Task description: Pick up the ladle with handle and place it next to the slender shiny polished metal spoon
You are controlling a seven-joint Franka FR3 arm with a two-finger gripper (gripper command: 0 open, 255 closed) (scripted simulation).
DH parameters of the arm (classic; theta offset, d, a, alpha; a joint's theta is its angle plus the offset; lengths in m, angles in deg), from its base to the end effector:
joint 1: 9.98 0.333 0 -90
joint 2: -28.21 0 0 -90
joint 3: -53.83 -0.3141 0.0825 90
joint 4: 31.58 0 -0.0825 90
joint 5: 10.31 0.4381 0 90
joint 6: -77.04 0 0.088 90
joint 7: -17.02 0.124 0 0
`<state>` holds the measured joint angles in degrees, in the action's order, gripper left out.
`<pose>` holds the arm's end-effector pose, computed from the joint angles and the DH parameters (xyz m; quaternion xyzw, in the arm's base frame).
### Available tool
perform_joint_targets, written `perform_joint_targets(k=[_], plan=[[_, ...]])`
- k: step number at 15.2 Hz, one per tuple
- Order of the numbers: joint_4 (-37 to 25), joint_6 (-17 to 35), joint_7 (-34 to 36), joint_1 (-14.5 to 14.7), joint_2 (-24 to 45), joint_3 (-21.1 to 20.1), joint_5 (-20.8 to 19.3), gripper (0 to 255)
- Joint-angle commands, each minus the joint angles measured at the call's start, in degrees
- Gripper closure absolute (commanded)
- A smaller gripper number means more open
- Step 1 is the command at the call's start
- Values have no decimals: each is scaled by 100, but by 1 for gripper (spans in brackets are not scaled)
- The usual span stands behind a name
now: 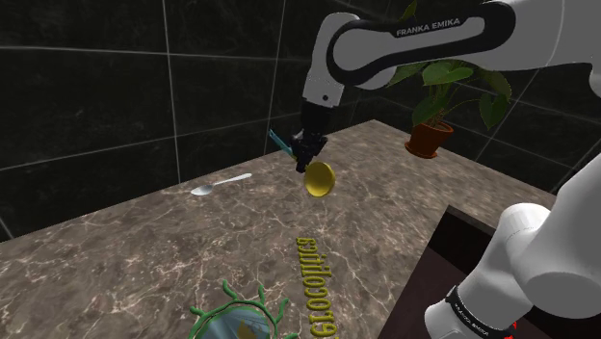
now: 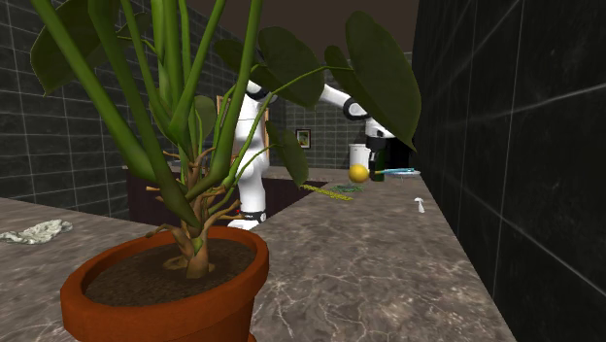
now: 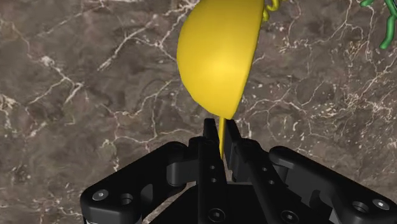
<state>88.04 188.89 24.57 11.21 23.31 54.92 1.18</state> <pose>0.5299 0.2113 0.4180 -0.9930 -0.0694 0.0464 0.0841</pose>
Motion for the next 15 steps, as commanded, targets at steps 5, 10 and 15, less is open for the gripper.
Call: perform_joint_targets(k=[5,10,15], plan=[[-319,174,584,294,377,-328,54,255],[-69,539,515,302,498,-335,87,255],[149,902,442,310,648,-344,125,255]])
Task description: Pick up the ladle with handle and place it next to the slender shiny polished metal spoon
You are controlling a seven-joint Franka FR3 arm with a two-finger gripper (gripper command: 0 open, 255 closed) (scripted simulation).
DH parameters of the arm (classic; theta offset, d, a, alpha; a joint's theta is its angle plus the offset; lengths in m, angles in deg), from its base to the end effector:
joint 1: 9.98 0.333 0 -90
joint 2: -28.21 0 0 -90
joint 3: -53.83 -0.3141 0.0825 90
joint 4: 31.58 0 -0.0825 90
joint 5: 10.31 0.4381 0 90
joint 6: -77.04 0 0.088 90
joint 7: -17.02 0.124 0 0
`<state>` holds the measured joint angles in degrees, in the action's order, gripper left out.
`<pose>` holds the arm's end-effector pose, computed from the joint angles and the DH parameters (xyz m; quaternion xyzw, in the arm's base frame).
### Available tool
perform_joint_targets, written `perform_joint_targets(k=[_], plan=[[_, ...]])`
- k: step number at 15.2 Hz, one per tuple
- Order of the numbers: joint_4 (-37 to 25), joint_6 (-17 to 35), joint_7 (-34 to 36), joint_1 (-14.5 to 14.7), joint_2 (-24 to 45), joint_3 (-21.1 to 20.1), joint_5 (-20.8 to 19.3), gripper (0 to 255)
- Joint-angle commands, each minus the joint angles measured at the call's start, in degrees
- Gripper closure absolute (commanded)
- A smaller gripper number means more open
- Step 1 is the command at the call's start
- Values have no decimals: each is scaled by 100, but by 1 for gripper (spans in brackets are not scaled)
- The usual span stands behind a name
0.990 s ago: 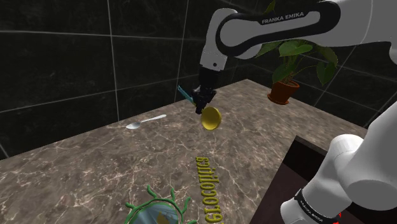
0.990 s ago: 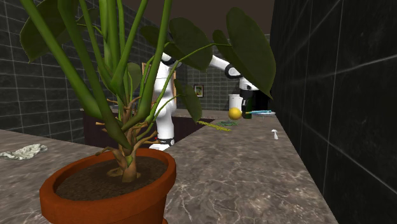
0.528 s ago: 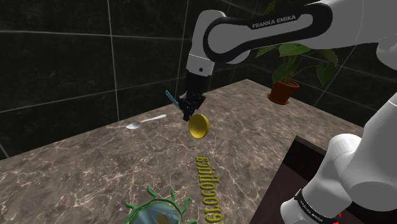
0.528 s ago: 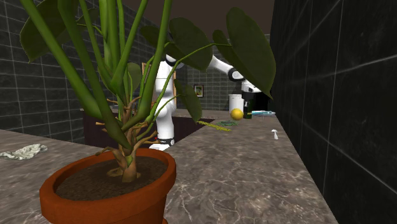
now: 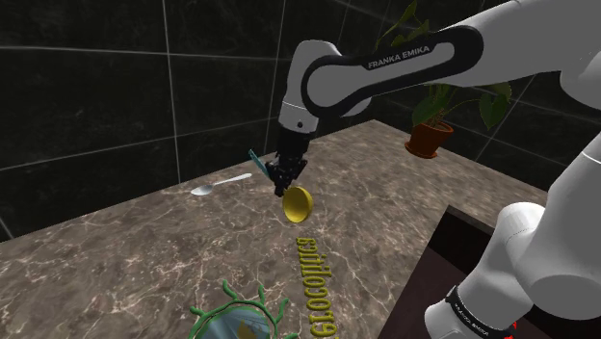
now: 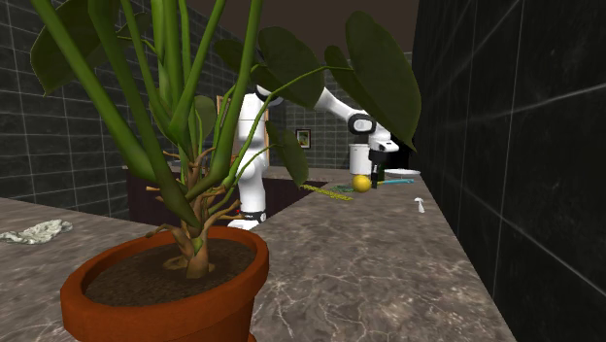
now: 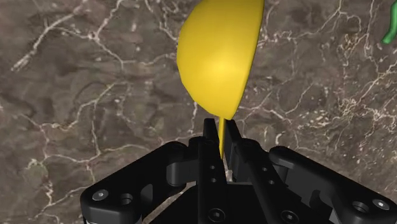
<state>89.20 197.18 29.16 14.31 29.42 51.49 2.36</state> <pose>0.5205 0.2764 0.3577 -0.9930 -0.0688 0.0467 0.0842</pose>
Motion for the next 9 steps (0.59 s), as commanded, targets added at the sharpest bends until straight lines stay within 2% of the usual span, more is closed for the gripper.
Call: perform_joint_targets(k=[1,9], plan=[[74,146,-32,2,71,-2,15,255],[350,721,-158,14,379,-17,92,255]])
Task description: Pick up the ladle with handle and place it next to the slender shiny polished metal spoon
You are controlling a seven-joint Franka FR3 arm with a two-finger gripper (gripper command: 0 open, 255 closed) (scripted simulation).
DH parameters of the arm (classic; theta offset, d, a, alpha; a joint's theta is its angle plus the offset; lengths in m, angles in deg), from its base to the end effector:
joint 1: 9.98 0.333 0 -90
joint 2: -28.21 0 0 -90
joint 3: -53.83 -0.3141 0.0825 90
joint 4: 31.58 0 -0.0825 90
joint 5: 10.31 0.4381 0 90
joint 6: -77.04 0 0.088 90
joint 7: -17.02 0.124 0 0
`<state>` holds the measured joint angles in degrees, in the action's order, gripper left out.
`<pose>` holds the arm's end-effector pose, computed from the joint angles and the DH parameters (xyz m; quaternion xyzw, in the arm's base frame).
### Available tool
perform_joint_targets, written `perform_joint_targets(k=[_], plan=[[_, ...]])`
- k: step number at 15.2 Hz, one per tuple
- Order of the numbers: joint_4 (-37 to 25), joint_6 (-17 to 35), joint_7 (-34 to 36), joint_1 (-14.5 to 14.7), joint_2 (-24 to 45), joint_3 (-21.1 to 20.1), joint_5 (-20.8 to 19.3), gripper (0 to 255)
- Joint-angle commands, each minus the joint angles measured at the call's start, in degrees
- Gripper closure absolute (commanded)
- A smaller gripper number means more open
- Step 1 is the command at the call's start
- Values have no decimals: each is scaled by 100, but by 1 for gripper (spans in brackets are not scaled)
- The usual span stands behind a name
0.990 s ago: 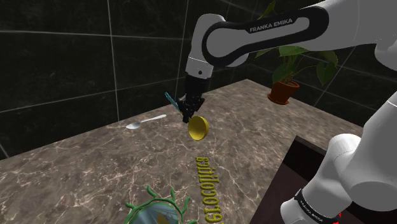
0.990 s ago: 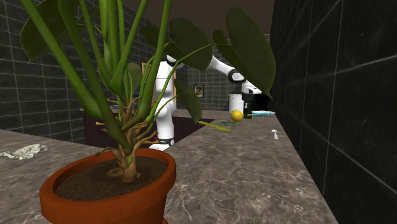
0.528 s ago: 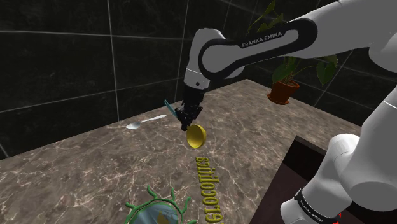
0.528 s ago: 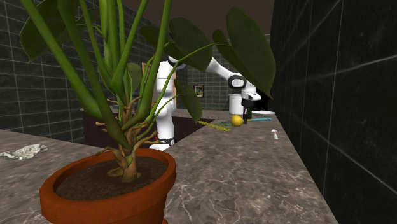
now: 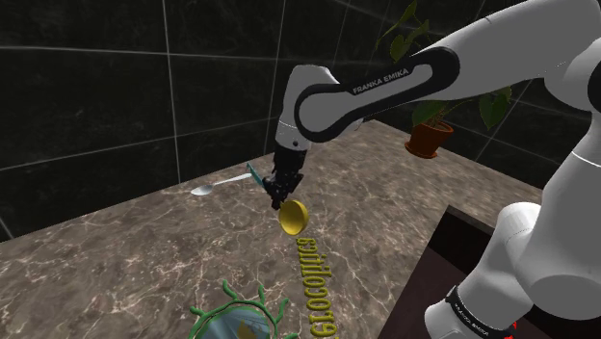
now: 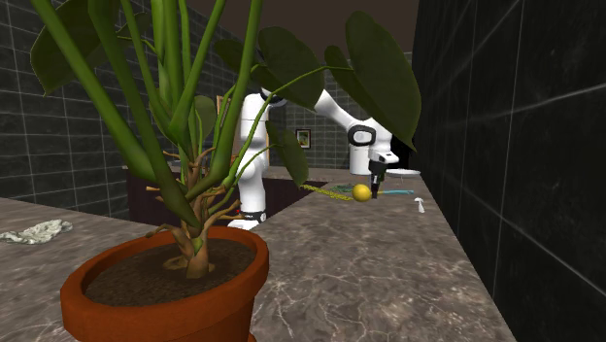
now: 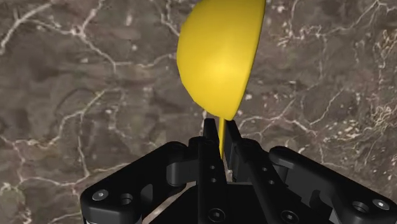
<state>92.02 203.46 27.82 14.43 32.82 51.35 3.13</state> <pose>0.5191 0.2756 0.3077 -0.9930 -0.0687 0.0454 0.0847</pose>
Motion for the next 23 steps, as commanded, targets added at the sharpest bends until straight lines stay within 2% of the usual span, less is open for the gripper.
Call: perform_joint_targets(k=[1,9,10,15,19,23], plan=[[96,163,-41,4,82,-6,26,255],[116,213,-53,6,113,-6,34,255],[118,217,-53,7,115,-7,34,0],[116,213,-53,6,113,-6,34,0],[-221,-481,1,-62,-236,60,-63,0],[-221,-481,1,-62,-236,60,-63,0]])
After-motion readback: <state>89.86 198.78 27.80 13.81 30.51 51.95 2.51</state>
